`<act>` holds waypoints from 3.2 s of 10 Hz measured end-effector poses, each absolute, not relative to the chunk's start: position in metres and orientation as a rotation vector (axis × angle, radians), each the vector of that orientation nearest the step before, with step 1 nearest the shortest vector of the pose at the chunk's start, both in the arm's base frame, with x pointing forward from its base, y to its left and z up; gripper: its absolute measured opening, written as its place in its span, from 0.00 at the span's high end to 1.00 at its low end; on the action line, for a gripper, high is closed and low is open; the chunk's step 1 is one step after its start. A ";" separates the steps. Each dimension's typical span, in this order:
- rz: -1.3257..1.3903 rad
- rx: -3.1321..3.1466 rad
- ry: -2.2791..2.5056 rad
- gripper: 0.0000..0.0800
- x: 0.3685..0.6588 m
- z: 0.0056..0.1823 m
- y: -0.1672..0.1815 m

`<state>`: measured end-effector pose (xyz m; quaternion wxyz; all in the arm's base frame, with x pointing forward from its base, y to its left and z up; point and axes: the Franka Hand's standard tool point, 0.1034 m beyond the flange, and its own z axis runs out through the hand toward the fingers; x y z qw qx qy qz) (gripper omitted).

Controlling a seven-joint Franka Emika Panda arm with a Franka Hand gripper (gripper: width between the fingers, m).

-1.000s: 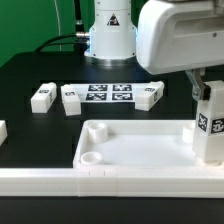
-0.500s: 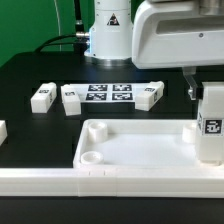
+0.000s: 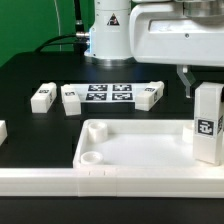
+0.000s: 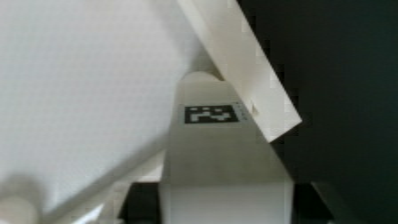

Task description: Assemble desk

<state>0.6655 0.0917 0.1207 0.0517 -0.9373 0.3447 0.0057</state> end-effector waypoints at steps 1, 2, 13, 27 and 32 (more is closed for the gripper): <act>0.023 -2.806 1.156 0.64 0.666 0.121 0.091; 0.031 -2.734 1.313 0.64 0.666 0.120 0.091; 0.105 -2.668 1.468 0.20 0.662 0.118 0.100; -0.021 -3.065 -0.435 0.19 0.664 0.119 0.102; -0.022 -3.061 -0.466 0.64 0.665 0.119 0.099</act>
Offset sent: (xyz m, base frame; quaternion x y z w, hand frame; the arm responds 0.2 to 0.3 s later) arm -0.0048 0.0047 -0.0053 0.0099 -0.0072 0.1979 0.9801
